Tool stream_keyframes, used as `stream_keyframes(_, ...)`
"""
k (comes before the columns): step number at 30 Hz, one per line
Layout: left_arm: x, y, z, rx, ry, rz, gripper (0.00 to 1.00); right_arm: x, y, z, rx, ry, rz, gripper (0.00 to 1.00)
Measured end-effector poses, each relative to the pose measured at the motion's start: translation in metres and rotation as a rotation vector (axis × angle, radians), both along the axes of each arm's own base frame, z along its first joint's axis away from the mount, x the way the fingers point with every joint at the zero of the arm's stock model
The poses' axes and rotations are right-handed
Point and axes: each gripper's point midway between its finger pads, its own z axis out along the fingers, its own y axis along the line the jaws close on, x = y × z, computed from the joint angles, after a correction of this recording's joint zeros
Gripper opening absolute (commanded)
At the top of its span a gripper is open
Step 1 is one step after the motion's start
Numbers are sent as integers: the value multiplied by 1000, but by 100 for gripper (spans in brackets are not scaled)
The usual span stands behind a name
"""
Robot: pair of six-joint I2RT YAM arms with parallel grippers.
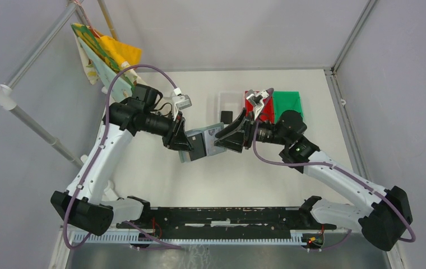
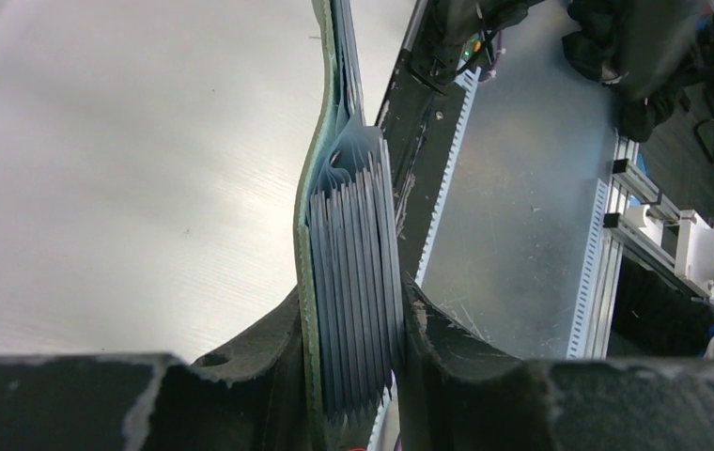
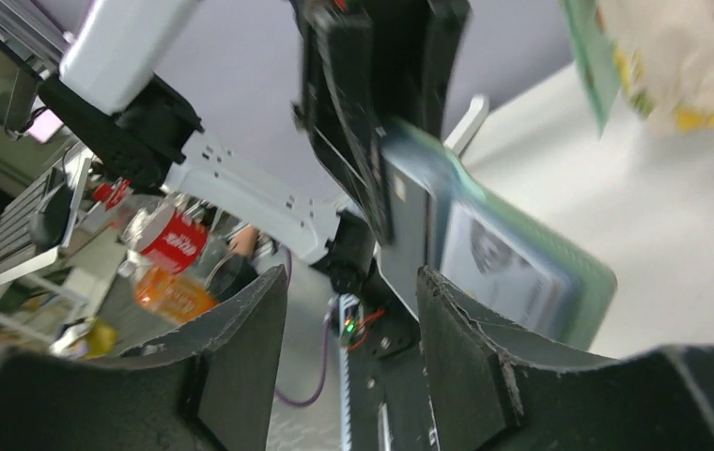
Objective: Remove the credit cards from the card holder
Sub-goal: Remove the credit card from the card holder.
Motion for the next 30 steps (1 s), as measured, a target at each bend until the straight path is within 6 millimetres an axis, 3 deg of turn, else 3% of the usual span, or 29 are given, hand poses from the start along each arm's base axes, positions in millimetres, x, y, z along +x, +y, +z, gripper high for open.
stream_keyframes(3,-5,0,6,-14,-2,-22,2,-6,8,-28,-37,81,59,55)
stream_keyframes(5,-8,0,7,-19,2,-33,2,-12,12,-36,-49,111,94,54)
stream_keyframes(13,-13,-1,9,-22,62,-70,3,-28,23,-36,-37,101,173,52)
stream_keyframes(23,-19,-3,17,-48,66,-94,3,-30,30,-47,-55,123,192,50)
stream_keyframes(30,-22,-1,20,-49,61,-94,6,-36,34,-48,-57,117,205,42)
